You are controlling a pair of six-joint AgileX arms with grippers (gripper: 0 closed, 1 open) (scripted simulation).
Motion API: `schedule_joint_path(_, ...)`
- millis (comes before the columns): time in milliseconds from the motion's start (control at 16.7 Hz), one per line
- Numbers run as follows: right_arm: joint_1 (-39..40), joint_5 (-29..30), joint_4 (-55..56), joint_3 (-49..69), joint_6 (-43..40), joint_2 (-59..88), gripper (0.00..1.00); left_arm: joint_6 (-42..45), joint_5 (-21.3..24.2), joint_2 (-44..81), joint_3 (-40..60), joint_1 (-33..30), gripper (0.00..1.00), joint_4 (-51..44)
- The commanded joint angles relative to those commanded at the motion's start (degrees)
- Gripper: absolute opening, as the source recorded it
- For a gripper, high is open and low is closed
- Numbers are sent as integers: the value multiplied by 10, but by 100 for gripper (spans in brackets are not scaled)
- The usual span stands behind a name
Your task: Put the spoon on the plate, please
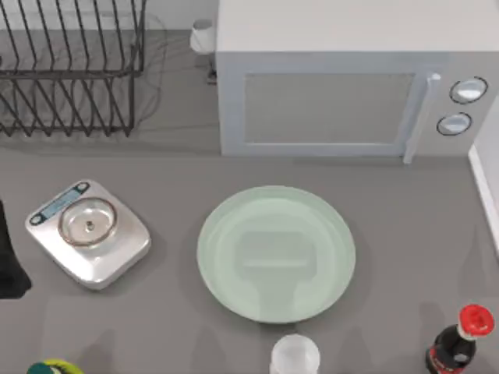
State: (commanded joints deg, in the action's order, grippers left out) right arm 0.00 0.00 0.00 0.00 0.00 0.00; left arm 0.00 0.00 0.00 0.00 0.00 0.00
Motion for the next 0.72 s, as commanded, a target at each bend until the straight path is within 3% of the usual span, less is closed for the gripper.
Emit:
schedule_joint_path(360, 0, 0, 0, 0, 0, 0, 100, 27, -1, 60, 56, 17, 100, -45)
schedule_joint_path(720, 0, 0, 0, 0, 0, 0, 100, 121, 0, 327, 251, 74, 100, -206)
